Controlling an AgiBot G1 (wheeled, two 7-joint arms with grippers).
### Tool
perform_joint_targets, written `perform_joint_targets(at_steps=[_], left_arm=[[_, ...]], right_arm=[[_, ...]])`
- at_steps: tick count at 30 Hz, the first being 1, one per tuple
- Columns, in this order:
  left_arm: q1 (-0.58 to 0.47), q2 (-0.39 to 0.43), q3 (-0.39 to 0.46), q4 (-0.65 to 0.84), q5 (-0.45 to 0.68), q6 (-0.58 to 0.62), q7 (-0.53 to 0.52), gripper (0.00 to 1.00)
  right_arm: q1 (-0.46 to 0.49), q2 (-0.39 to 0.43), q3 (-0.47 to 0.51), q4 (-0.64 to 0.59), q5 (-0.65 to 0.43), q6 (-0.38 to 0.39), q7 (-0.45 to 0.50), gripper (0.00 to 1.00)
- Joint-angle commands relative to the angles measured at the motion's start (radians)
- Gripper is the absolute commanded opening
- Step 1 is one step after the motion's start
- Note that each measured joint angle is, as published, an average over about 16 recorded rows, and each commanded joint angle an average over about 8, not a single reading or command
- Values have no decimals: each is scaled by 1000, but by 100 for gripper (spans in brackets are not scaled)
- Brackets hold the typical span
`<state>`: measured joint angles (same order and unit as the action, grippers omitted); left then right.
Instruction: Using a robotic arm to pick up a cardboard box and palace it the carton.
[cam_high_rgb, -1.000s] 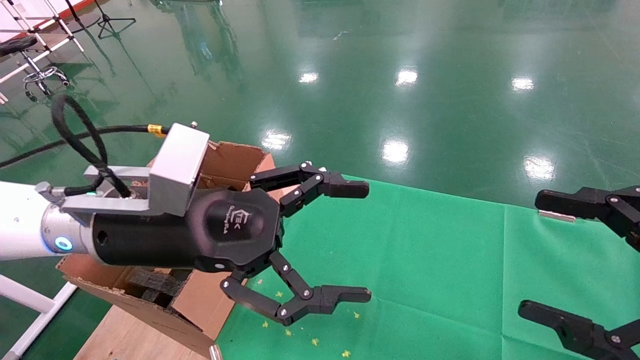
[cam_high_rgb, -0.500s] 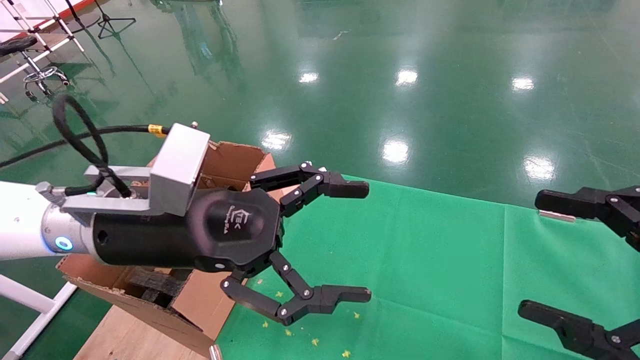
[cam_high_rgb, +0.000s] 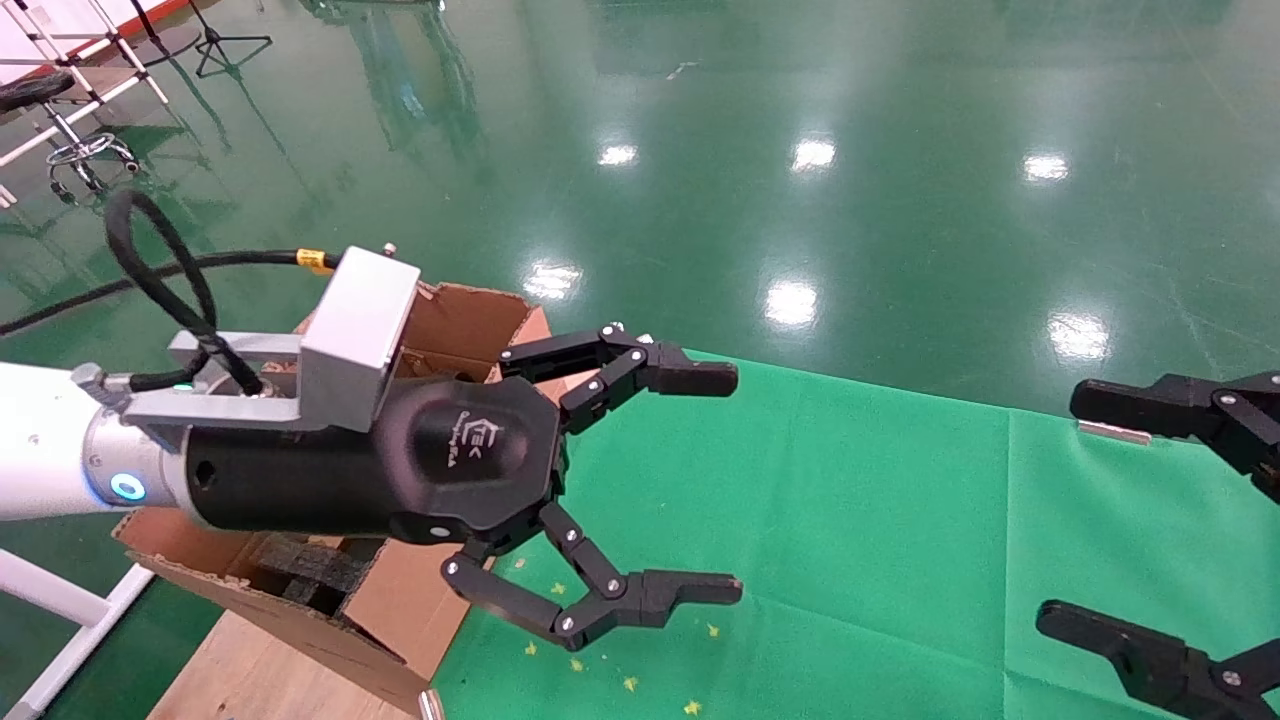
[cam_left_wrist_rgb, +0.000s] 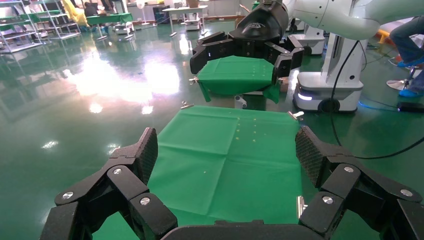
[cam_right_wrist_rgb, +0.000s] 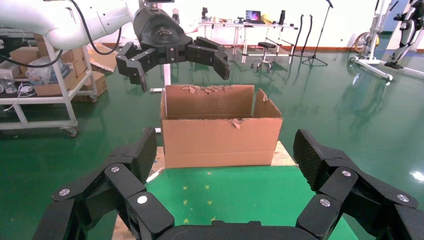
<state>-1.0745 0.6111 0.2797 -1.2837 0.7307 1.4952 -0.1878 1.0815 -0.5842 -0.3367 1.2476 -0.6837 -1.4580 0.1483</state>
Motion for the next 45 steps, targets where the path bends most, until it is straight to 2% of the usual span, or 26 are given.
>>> perform_joint_targets(at_steps=[1,45], left_arm=[[0,0,0,0,0,0,0,100],[0,0,0,0,0,0,0,100]], right_arm=[[0,0,0,0,0,0,0,100],[0,0,0,0,0,0,0,100]])
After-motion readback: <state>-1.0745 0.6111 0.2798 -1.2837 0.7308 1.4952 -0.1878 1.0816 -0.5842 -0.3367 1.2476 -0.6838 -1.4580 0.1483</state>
